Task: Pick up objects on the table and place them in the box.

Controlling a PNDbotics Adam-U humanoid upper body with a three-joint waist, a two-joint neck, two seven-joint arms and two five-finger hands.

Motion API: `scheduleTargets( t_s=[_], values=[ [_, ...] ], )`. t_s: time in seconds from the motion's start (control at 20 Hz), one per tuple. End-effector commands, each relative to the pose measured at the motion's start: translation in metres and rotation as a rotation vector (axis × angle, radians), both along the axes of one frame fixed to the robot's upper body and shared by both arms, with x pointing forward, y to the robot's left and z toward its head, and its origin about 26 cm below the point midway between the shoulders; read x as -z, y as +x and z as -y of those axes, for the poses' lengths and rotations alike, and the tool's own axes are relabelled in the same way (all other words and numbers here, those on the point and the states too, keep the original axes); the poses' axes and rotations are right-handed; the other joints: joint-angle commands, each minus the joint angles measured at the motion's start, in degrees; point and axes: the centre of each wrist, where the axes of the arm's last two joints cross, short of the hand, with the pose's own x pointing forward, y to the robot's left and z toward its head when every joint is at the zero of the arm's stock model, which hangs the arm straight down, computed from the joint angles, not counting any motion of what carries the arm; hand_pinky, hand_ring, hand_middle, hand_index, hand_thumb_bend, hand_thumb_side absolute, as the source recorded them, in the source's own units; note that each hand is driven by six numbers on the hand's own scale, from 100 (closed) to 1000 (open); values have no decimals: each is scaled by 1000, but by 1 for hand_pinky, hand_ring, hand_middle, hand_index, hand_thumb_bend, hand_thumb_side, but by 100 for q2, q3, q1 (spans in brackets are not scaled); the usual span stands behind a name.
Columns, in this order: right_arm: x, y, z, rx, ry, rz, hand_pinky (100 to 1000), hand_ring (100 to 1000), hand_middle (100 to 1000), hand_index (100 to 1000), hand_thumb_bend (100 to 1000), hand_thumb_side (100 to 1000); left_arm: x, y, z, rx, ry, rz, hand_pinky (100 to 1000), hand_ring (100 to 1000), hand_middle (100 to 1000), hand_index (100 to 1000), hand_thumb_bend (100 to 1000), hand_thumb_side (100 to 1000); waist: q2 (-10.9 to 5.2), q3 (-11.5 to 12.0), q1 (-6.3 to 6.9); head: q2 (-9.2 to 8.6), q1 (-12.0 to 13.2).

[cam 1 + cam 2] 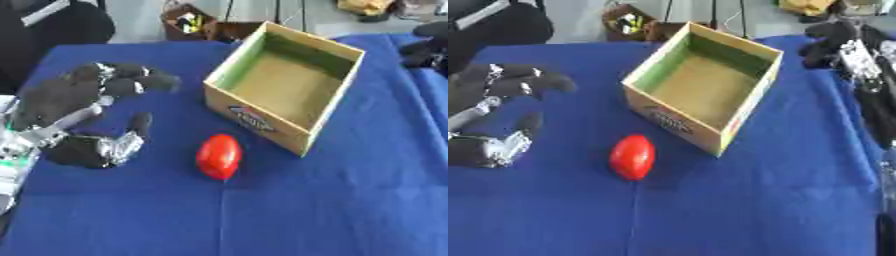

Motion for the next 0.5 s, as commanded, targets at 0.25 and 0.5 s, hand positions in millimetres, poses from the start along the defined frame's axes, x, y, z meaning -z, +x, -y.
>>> scheduleTargets(
  t_s=[0.25,0.5],
  values=[
    [-7,-1,0,-1,-17,27,722,744,495,752,100,819,-10,-3,0,-12,84,-29,575,777,785,989,100,957,-85,-5,-20,-60,27],
    [-7,-1,0,-3,-17,26,722,744,495,752,100,819,-4,-4,6,-25,59,-107,599,805,815,1000,100,1000,-82,-15,-17,-70,42]
  ],
)
